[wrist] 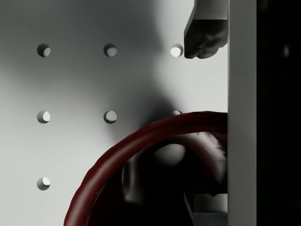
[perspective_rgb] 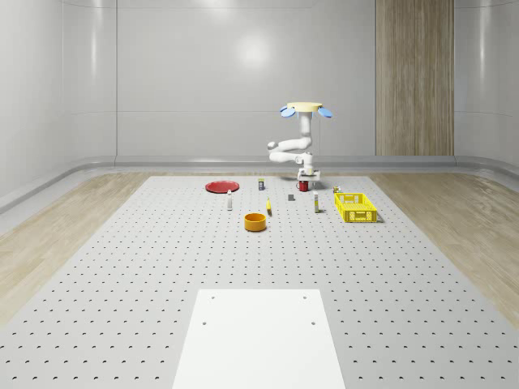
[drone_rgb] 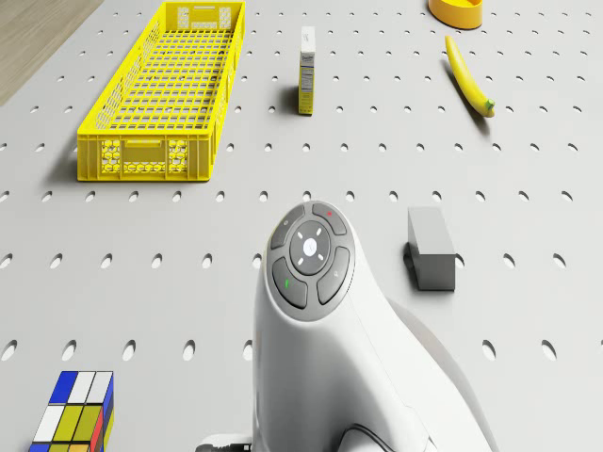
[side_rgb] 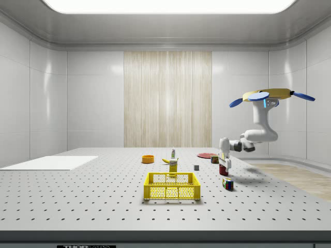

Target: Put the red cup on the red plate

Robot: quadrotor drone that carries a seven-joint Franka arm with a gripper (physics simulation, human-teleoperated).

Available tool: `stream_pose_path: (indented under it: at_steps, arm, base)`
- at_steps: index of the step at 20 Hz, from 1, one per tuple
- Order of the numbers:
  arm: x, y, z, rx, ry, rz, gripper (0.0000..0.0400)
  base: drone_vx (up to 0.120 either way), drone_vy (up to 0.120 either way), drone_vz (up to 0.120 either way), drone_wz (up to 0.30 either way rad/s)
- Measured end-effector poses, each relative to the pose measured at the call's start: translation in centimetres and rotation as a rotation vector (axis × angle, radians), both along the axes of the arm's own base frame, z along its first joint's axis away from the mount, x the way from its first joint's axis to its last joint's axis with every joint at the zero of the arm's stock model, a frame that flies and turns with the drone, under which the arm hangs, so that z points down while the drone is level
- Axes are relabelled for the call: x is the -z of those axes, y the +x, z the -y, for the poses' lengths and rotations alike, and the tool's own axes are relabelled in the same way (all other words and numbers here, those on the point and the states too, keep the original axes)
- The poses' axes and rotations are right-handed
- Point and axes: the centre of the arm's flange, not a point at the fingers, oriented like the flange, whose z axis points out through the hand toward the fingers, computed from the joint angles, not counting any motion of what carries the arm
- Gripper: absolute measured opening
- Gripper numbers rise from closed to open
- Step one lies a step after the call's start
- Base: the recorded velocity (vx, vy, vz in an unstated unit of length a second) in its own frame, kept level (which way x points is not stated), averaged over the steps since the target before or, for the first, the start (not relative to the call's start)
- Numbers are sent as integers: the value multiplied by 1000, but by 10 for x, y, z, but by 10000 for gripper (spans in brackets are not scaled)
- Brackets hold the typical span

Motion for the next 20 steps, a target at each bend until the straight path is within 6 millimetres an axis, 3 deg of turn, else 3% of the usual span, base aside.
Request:
stream_pose_path:
  at_steps: [3, 7, 14, 17, 20]
  arm:
    - [0, 0, 0, 0, 0, 0, 186]
    - [-1, 0, 0, 0, 0, 0, 132]
    - [4, 0, 0, 21, -1, 0, 114]
    - [13, 0, 0, 12, 0, 0, 106]
    - [20, 0, 0, 7, 0, 0, 102]
  base:
    - [0, 0, 0, 0]
    - [0, 0, 0, 0]
    - [0, 0, 0, 0]
    - [0, -13, 120, 0]
    - [0, -120, 120, 0]
